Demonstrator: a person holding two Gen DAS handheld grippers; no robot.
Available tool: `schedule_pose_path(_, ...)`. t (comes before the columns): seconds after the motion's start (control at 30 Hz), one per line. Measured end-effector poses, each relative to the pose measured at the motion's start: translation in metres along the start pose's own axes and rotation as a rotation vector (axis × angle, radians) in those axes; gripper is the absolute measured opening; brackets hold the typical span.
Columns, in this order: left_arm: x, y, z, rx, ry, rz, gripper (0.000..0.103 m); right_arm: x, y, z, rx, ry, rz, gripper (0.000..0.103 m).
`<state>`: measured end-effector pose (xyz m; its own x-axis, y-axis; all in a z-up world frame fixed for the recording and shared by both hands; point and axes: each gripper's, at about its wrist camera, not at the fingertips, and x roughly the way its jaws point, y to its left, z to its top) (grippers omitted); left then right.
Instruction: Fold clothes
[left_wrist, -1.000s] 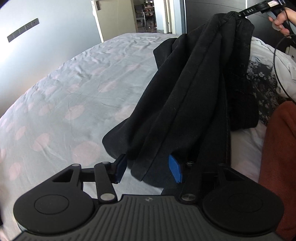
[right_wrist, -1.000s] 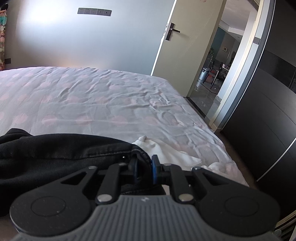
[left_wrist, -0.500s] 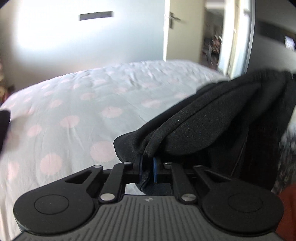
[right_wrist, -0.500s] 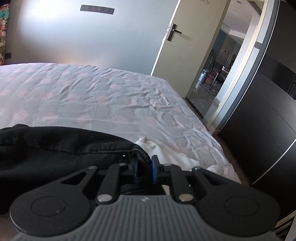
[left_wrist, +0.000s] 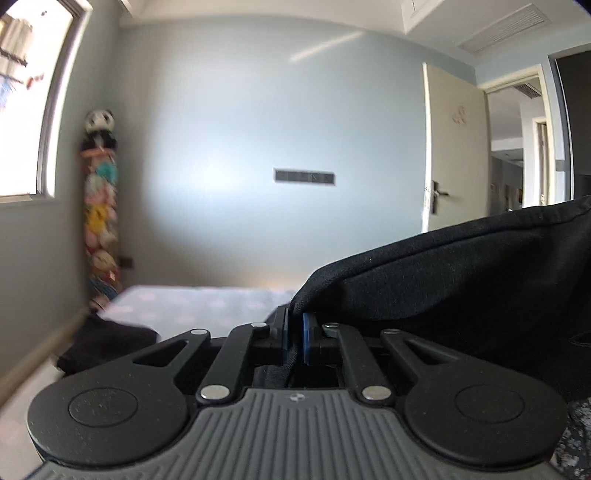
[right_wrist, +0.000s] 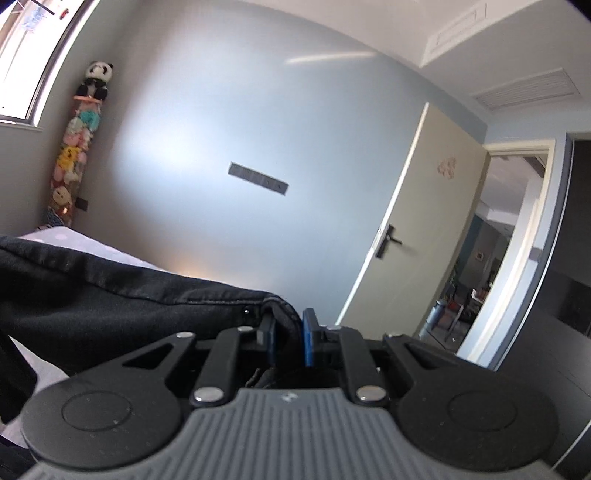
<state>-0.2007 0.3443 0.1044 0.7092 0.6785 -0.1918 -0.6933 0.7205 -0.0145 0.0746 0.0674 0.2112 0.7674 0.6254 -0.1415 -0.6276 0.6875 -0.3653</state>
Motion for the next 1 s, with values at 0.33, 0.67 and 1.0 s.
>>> schedule_pose_path(0.33,-0.081,0.045,0.094,0.201,-0.008,0.067,0.009,-0.052,0.032,0.053,-0.017,-0.145,0.172,0.016)
schedule_pose_path(0.67,-0.003,0.020,-0.013,0.326,0.412,-0.114,0.009,0.020,0.049,-0.039,0.010,0.176,0.223,0.016)
schedule_pose_path(1.0,0.179,0.005,-0.087,0.309,0.618,-0.221,0.009,0.163,0.049,-0.103,-0.094,0.384,0.147,0.016)
